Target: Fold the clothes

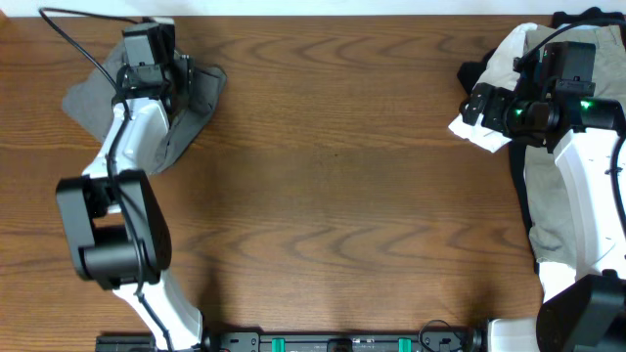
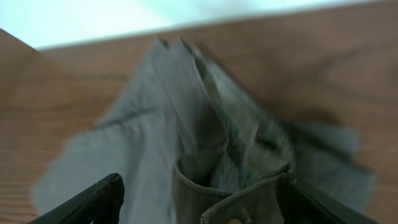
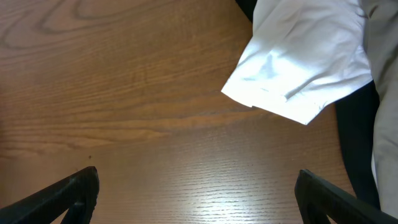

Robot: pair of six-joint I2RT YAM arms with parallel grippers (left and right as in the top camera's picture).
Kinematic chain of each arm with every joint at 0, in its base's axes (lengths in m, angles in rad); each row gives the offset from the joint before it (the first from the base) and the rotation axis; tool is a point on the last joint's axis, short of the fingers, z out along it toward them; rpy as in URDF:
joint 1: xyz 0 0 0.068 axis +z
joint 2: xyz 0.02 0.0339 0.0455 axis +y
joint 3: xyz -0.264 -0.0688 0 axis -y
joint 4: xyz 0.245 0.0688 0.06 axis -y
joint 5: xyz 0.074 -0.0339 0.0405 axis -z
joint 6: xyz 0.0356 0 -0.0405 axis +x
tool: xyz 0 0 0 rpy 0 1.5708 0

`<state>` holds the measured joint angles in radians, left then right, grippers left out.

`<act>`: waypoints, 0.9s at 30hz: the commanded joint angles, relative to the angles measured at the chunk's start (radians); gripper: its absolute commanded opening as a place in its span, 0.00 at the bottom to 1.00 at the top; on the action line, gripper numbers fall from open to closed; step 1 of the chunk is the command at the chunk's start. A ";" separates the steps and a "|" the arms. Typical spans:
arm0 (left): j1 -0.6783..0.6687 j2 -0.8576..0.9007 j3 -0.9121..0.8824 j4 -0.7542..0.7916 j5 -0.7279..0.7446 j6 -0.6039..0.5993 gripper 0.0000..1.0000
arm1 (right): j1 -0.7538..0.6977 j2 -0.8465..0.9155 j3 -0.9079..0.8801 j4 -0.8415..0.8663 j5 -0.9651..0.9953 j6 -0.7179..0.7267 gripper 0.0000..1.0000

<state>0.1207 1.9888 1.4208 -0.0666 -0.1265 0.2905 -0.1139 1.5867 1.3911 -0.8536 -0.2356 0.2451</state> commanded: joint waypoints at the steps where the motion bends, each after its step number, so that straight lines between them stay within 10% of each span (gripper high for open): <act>1: 0.018 0.059 -0.003 -0.003 0.037 0.038 0.80 | 0.010 0.003 -0.002 0.000 -0.001 0.000 0.99; 27: -0.042 0.284 -0.003 -0.033 0.250 -0.030 0.79 | 0.010 0.003 -0.004 0.003 0.000 0.000 0.99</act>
<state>0.0902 2.1933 1.4353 -0.0948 0.1131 0.3012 -0.1139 1.5867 1.3911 -0.8516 -0.2356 0.2451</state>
